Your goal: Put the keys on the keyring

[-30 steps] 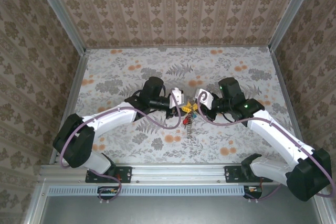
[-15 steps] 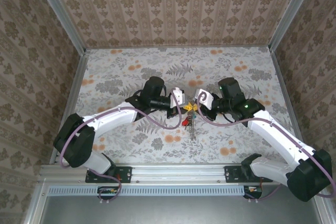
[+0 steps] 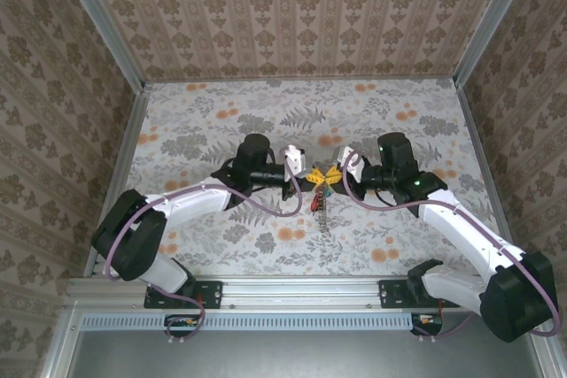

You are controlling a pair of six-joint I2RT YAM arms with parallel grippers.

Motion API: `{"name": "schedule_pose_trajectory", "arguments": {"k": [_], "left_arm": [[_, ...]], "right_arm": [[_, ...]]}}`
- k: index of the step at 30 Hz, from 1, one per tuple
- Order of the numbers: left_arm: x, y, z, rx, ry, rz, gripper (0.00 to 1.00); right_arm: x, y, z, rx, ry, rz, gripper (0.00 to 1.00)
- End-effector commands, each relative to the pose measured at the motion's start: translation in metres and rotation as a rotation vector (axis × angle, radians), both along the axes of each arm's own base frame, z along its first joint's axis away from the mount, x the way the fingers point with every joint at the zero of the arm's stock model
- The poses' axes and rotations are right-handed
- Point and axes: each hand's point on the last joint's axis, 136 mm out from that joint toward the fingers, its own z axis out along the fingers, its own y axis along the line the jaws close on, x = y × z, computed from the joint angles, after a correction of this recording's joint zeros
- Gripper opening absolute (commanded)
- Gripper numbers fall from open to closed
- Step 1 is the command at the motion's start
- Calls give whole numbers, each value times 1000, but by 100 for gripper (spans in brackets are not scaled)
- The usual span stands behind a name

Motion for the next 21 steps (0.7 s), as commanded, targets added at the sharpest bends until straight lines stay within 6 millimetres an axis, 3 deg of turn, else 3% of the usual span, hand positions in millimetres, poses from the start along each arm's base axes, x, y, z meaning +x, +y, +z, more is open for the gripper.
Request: {"name": "schedule_pose_trajectory", "arguments": {"k": [1, 7, 14, 17, 21], "left_arm": [[-14, -4, 44, -158, -68, -100, 0], [-16, -4, 48, -179, -64, -114, 0], [-12, -4, 40, -140, -55, -85, 0], [-6, -3, 27, -69, -53, -48, 13], [-4, -3, 9, 53, -60, -38, 18]], "right_arm": [[3, -1, -6, 13, 9, -3, 20], [5, -2, -8, 22, 11, -9, 23], [8, -4, -2, 6, 20, -25, 3], [7, -5, 4, -24, 44, -29, 0], [3, -4, 7, -88, 36, -23, 0]]}}
